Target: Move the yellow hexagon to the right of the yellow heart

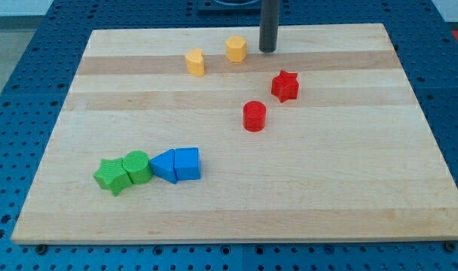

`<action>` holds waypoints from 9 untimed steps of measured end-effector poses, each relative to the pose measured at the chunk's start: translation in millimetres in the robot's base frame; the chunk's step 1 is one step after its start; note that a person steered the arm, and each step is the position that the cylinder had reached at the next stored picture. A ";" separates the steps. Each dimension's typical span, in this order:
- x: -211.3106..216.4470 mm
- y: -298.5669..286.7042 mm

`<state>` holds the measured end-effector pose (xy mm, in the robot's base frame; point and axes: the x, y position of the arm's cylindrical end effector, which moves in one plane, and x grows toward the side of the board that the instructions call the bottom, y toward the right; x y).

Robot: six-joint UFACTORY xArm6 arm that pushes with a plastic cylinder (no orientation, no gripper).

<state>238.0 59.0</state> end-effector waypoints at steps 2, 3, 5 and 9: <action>-31.9 -55.6; -24.3 -83.7; -44.5 10.2; 33.3 -78.3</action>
<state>271.3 -19.3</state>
